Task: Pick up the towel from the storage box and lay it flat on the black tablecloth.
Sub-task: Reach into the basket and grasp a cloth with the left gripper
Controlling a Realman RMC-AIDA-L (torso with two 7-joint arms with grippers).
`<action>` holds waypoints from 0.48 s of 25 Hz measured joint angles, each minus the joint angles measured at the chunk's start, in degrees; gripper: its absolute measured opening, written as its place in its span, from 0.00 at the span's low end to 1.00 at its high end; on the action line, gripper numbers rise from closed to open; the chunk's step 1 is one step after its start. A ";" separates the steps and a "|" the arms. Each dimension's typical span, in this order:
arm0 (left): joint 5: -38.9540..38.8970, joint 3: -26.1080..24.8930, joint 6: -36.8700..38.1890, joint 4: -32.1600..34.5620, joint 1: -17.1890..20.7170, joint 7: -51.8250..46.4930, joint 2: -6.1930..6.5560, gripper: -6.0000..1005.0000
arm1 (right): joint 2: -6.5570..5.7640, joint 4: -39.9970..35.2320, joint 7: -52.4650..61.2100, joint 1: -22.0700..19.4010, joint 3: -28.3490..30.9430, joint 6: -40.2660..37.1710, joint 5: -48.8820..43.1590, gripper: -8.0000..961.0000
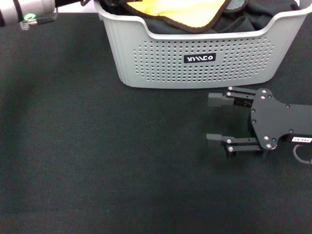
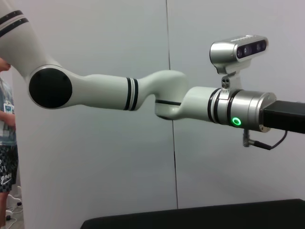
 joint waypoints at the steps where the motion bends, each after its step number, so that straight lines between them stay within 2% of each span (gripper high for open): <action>1: 2.35 -0.48 -0.05 0.68 -0.24 -1.48 0.06 0.81 | 0.00 0.12 -0.02 0.01 0.07 -0.07 0.00 0.81; 4: 6.41 -0.95 -0.41 2.30 -0.59 -4.24 0.09 0.80 | 0.00 0.27 -0.20 0.04 0.17 -0.40 0.00 0.81; 6: 12.45 -0.96 -1.97 4.99 -1.24 -8.36 -0.30 0.80 | 0.00 0.27 -0.42 0.05 0.17 -0.42 0.00 0.81; 12: 16.76 -0.89 -3.96 6.14 -2.03 -10.84 -1.09 0.79 | 0.00 0.27 -0.67 0.06 0.15 -0.42 0.38 0.81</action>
